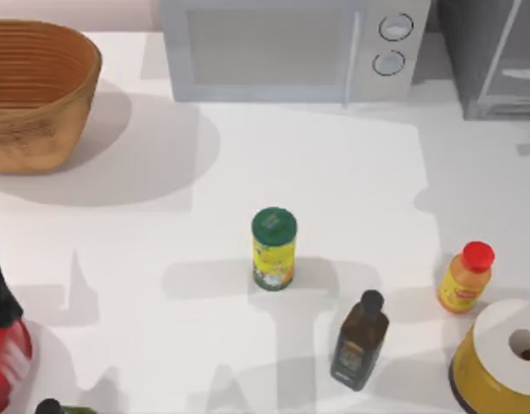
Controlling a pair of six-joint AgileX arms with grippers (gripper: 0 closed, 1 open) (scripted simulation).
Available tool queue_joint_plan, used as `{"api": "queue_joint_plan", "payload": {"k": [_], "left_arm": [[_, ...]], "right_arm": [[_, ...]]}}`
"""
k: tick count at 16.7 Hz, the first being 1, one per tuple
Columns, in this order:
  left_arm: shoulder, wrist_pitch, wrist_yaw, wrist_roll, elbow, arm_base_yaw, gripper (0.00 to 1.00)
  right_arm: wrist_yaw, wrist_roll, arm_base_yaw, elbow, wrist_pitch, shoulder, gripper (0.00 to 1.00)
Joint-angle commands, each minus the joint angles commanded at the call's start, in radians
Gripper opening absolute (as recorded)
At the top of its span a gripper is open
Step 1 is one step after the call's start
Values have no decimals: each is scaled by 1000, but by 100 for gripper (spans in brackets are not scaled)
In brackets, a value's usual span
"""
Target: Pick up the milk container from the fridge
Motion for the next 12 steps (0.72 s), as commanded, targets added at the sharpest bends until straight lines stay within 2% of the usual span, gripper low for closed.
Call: {"api": "queue_joint_plan", "payload": {"k": [6, 12], "left_arm": [[0, 0, 0, 0, 0, 0, 100], [0, 0, 0, 0, 0, 0, 100]], "right_arm": [[37, -9, 40, -121, -188, -309, 0], [99, -11, 107, -360, -539, -919, 0]]}}
